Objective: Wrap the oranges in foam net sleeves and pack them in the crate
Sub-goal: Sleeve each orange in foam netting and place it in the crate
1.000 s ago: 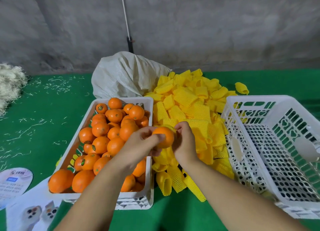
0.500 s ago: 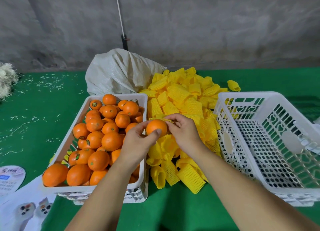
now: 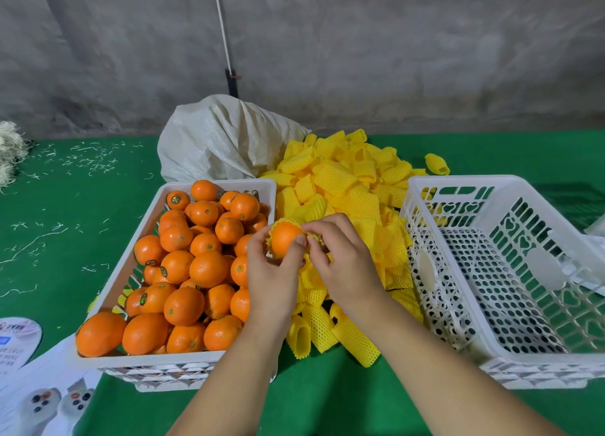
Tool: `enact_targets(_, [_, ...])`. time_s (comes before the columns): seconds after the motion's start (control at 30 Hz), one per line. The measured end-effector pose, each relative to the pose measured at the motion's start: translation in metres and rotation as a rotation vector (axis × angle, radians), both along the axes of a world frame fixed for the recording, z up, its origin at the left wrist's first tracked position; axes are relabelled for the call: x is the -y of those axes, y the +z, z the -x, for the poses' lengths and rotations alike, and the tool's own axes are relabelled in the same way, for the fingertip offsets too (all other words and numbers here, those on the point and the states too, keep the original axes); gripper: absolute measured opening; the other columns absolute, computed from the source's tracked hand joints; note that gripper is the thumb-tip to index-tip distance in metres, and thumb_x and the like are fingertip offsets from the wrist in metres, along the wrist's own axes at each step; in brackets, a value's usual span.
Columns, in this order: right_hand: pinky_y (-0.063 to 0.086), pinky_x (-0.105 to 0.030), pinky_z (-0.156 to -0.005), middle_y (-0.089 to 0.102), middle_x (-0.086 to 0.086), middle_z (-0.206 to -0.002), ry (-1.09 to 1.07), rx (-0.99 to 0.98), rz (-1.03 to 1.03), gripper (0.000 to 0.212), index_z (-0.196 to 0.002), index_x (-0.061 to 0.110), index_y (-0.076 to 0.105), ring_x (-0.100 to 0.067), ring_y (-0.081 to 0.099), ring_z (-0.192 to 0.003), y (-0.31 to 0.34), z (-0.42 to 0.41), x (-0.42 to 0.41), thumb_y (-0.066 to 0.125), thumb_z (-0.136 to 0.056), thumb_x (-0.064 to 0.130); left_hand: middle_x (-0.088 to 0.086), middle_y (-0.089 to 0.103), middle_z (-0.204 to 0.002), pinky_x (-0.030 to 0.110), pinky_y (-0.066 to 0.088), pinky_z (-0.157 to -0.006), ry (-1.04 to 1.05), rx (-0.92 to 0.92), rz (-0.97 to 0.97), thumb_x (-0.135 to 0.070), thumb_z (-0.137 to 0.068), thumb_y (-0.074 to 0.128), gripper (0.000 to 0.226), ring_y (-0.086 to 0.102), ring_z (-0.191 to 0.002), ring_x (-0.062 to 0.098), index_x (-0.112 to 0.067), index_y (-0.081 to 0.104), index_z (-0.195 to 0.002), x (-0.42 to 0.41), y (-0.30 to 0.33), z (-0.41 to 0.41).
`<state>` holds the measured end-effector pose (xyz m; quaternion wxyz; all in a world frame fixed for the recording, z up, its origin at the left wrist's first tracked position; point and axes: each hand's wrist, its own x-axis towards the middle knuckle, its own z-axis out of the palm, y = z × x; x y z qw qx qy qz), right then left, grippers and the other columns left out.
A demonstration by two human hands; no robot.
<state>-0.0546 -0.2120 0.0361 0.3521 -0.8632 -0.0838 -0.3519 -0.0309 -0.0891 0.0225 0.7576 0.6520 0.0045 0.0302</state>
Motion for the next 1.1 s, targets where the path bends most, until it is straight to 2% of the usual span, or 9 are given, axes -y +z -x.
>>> enact_targets(0.1, [0.051,-0.02,-0.08,0.054,0.002,-0.114,-0.072,-0.115,-0.194,0.032,-0.131,0.01,0.066,-0.004,0.053,-0.093,0.001,-0.006,-0.003,0.065,-0.099,0.006,0.014,0.064,-0.131,0.028,0.061,-0.079,-0.085,-0.085,0.183,-0.034,-0.089,0.084,0.052,0.073,-0.109,0.031,-0.034,0.052,-0.129,0.001,0.001,0.004])
enact_targets(0.2, [0.051,-0.023,-0.082,0.062,-0.003,-0.11,-0.078,-0.171,-0.219,0.015,-0.113,0.006,0.072,-0.009,0.057,-0.094,-0.002,-0.01,-0.001,0.064,-0.1,0.007,0.007,0.066,-0.134,0.034,0.062,-0.086,-0.158,-0.077,0.238,-0.042,-0.079,0.087,0.065,0.072,-0.116,0.022,-0.041,0.054,-0.135,-0.003,0.003,0.001])
enact_targets(0.4, [0.052,-0.026,-0.089,0.067,0.007,-0.116,0.109,-0.245,-0.487,0.01,-0.103,0.018,0.063,-0.004,0.062,-0.108,0.004,-0.009,0.004,0.059,-0.099,0.01,0.016,0.07,-0.132,0.044,0.06,-0.096,-0.337,-0.057,0.334,-0.039,-0.092,0.076,0.059,0.068,-0.124,0.032,-0.012,0.057,-0.142,-0.008,0.003,0.001])
enact_targets(0.47, [0.052,-0.025,-0.078,0.069,0.01,-0.108,0.142,-0.257,-0.571,0.007,-0.1,0.02,0.061,-0.004,0.064,-0.095,0.008,-0.009,0.004,0.055,-0.097,0.018,0.016,0.07,-0.133,0.042,0.06,-0.094,-0.359,-0.058,0.342,-0.038,-0.095,0.073,0.054,0.068,-0.124,0.033,-0.012,0.059,-0.14,-0.008,0.003,0.003])
enact_targets(0.6, [0.04,-0.026,-0.055,0.056,0.015,-0.072,0.089,-0.193,-0.67,0.014,-0.098,0.016,0.06,-0.005,0.047,-0.061,0.008,-0.012,0.007,0.053,-0.103,0.005,0.006,0.076,-0.11,0.038,0.063,-0.082,-0.27,-0.118,0.287,-0.048,-0.085,0.078,0.042,0.076,-0.099,0.034,-0.023,0.071,-0.119,-0.008,0.005,0.004])
enact_targets(0.67, [0.046,-0.034,-0.057,0.057,0.018,-0.077,0.108,-0.258,-0.645,0.011,-0.104,0.018,0.062,-0.007,0.051,-0.066,0.006,-0.013,0.009,0.053,-0.105,0.012,0.006,0.076,-0.107,0.039,0.063,-0.081,-0.254,-0.116,0.267,-0.05,-0.088,0.078,0.048,0.076,-0.097,0.034,-0.02,0.067,-0.123,-0.007,0.005,0.003])
enact_targets(0.77, [0.056,-0.028,-0.069,0.057,0.023,-0.098,0.27,-0.386,-0.515,0.024,-0.123,0.027,0.065,-0.001,0.058,-0.084,0.003,-0.01,0.006,0.065,-0.1,0.026,0.01,0.075,-0.118,0.042,0.063,-0.085,-0.279,-0.102,0.299,-0.043,-0.098,0.071,0.052,0.074,-0.111,0.033,-0.015,0.053,-0.137,-0.009,0.005,0.0])
enact_targets(0.9, [0.051,-0.021,-0.081,0.063,0.013,-0.102,0.122,-0.244,-0.338,0.022,-0.121,0.015,0.075,0.001,0.062,-0.093,0.0,-0.013,0.012,0.066,-0.101,0.012,0.015,0.069,-0.133,0.045,0.059,-0.098,-0.377,-0.129,0.364,-0.024,-0.096,0.073,0.061,0.069,-0.122,0.037,-0.012,0.046,-0.149,-0.018,-0.001,-0.004])
enact_targets(1.1, [0.049,-0.025,-0.068,0.067,-0.006,-0.096,0.046,-0.067,-0.108,0.015,-0.103,0.002,0.074,-0.009,0.057,-0.079,0.002,-0.003,0.003,0.065,-0.099,0.013,0.004,0.074,-0.118,0.032,0.061,-0.075,-0.176,-0.095,0.155,-0.042,-0.084,0.086,0.065,0.076,-0.101,0.026,-0.029,0.055,-0.14,-0.015,-0.002,-0.006])
